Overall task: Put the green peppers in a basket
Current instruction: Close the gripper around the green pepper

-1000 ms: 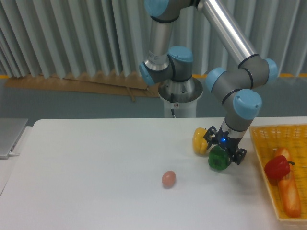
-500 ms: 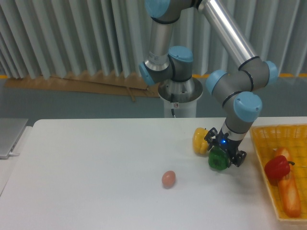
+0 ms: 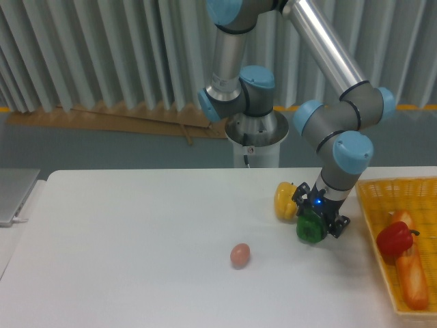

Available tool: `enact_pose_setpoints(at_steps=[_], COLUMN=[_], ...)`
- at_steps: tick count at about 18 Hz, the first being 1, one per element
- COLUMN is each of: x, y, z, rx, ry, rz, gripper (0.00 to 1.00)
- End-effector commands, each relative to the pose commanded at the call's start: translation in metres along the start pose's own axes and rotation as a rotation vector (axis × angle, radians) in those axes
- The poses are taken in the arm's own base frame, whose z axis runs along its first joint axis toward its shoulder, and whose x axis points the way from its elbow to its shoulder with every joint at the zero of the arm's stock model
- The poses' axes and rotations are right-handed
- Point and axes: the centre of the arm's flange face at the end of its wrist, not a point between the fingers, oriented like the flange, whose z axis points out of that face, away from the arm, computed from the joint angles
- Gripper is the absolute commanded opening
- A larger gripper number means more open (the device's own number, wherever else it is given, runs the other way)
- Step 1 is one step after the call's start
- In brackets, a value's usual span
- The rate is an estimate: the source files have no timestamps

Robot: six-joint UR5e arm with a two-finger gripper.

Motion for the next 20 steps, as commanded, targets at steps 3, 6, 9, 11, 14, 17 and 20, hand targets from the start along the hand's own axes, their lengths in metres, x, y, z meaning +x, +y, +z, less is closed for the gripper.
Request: enact_pose_setpoints(at_steps=[3,6,9,11,14,17,20], x=[0.000,0.002,0.002,0.001,0.002,0.002,0.003], y=[0.001,0.000,0.000,0.000,0.000,0.001,0.001], z=[0.001,-0.001,-0.003,-0.007,-0.011,-0.009,-0.007], rx=[-0.002,-0.001,-0.001,0.000,0.002,0.003,0.004], ry=[0.001,-0.002,-0.005,-0.013,-0.017,-0.014,-0.009], rz=[0.009,0.014,0.013,0.013,0.014,0.015,0.042], gripper=[0.43,0.38,0.37,0.37,0.37,0.37,0.07])
